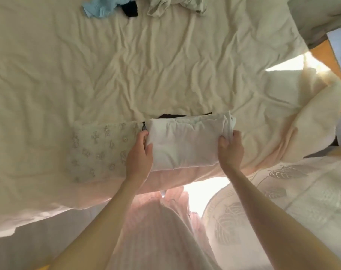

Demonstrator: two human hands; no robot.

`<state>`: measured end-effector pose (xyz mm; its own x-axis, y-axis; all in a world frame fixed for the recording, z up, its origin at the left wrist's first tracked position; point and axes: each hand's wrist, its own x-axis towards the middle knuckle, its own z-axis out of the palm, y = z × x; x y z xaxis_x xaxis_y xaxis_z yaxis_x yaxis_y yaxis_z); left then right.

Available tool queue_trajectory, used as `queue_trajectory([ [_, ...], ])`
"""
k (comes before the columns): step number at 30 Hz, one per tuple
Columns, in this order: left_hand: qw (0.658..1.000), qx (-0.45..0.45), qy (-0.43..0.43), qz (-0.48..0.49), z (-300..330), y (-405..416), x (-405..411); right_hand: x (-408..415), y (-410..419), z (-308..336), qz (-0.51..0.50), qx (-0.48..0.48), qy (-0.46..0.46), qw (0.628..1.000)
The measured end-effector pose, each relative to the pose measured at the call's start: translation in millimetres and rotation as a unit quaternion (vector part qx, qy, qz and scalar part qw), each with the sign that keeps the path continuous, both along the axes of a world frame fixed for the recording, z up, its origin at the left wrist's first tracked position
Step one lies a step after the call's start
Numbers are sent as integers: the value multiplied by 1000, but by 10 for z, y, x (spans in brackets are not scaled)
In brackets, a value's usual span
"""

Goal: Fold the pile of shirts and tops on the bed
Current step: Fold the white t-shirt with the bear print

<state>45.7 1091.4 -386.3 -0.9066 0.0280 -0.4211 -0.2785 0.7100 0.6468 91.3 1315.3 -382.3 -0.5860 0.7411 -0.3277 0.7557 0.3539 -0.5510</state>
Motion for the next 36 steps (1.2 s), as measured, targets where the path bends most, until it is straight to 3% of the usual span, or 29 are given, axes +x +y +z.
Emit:
queue_trajectory([
  [4, 997, -79, -5, 7, 0, 19, 34, 18, 119, -128, -27, -83, 3, 996],
  [6, 983, -170, 54, -43, 12, 63, 66, 7, 208, -193, -37, -116, -9, 993],
  [9, 924, -218, 220, -222, -91, 156, 162, 24, 238, -277, 88, 28, 21, 995],
  [10, 904, -219, 237, -280, -173, 185, 181, 29, 195, -309, 148, 80, 45, 985],
  [14, 878, -273, 194, -341, -543, 206, 129, 100, 19, -552, 336, 179, 51, 923],
  [19, 872, -289, 159, -362, -873, 180, 2, 73, 192, -921, 393, 176, -66, 900],
  [23, 880, -280, 108, -369, -776, 228, -57, -7, 223, -826, 423, 169, -124, 881],
  [28, 921, -218, 95, -308, -219, 192, 77, 24, 106, -272, 455, 193, -126, 860],
  [33, 963, -185, 137, -137, 580, -249, 306, -63, -496, 487, 521, 216, -28, 825],
  [36, 968, -189, 156, -50, 967, -732, 488, -152, -1065, 896, 559, 220, 29, 799],
])
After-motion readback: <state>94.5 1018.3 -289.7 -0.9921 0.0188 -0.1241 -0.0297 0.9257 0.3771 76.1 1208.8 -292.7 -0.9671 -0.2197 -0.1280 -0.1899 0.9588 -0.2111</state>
